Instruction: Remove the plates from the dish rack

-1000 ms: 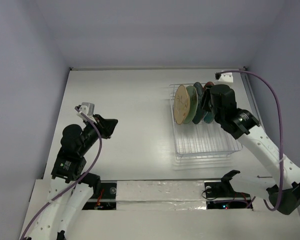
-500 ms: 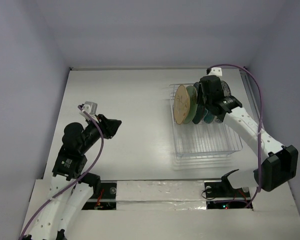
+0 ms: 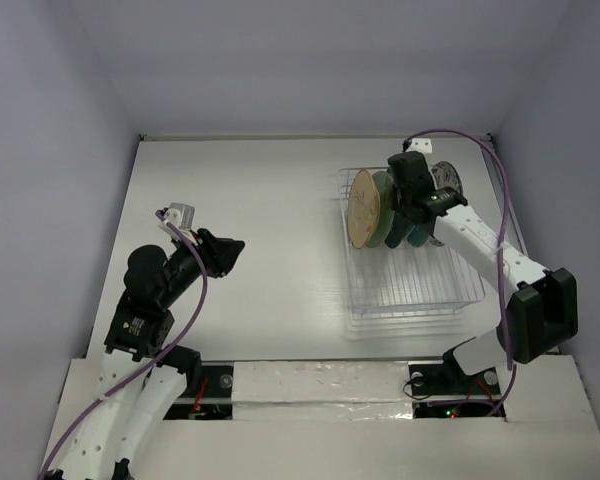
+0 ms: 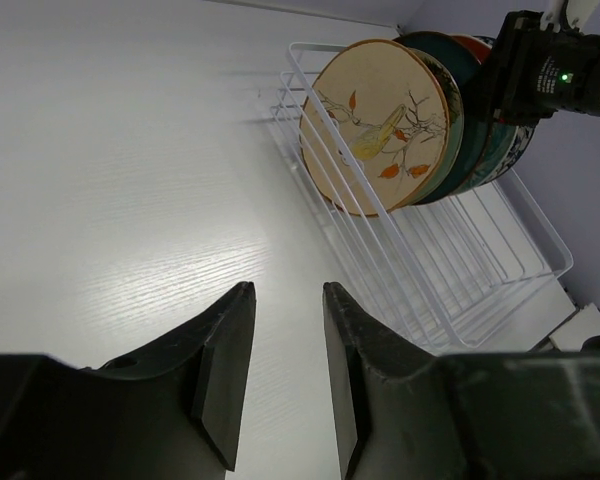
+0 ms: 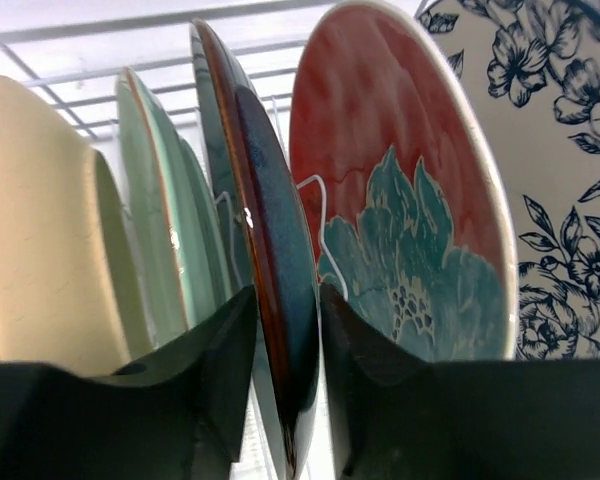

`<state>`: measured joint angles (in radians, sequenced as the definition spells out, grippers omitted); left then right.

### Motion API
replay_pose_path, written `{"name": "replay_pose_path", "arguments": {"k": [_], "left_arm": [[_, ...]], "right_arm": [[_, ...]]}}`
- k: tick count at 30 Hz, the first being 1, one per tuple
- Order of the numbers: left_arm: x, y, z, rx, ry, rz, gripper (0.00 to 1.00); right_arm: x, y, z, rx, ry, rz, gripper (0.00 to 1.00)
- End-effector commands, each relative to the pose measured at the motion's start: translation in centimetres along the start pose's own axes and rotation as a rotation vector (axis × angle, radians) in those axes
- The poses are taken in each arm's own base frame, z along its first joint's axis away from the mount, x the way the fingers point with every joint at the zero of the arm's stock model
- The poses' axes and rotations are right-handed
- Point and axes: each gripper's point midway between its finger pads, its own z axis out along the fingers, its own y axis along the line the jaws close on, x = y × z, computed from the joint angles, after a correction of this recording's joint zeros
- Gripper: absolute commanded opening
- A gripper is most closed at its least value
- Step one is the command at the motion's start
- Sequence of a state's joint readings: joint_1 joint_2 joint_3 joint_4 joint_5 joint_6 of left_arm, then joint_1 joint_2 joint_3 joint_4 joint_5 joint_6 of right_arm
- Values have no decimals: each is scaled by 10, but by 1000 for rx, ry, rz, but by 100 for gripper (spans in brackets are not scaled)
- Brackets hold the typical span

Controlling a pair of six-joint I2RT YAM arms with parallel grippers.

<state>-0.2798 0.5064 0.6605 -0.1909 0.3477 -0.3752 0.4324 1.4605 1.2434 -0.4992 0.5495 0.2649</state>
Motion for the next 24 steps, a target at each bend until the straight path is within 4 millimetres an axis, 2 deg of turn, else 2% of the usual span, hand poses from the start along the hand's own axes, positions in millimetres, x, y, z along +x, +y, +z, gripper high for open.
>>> {"name": "replay_pose_path", "arguments": {"k": [1, 3, 4, 7, 11, 14, 17, 24], "left_arm": [[-6, -6, 1, 34, -34, 22, 31], [-6, -6, 0, 37, -36, 21, 34], [-7, -7, 0, 38, -38, 22, 34], [-6, -7, 0, 40, -36, 22, 40], [-8, -6, 0, 35, -42, 20, 61], [-6, -4, 0, 30, -38, 15, 70], [-6, -3, 1, 21, -37, 12, 74], [-8, 0, 0, 9, -45, 11, 75]], "right_arm": [[-28, -4, 1, 40, -77, 35, 31], [-30, -6, 1, 52, -79, 33, 22], [-31, -8, 1, 61, -80, 28, 10], [-43, -15, -8, 83, -109, 43, 0], [-75, -28, -36, 84, -200, 78, 0], [-102, -39, -62, 72, -274, 106, 0], [-121, -53, -86, 89, -317, 121, 0], [-151, -79, -143, 109, -408, 164, 0]]}}
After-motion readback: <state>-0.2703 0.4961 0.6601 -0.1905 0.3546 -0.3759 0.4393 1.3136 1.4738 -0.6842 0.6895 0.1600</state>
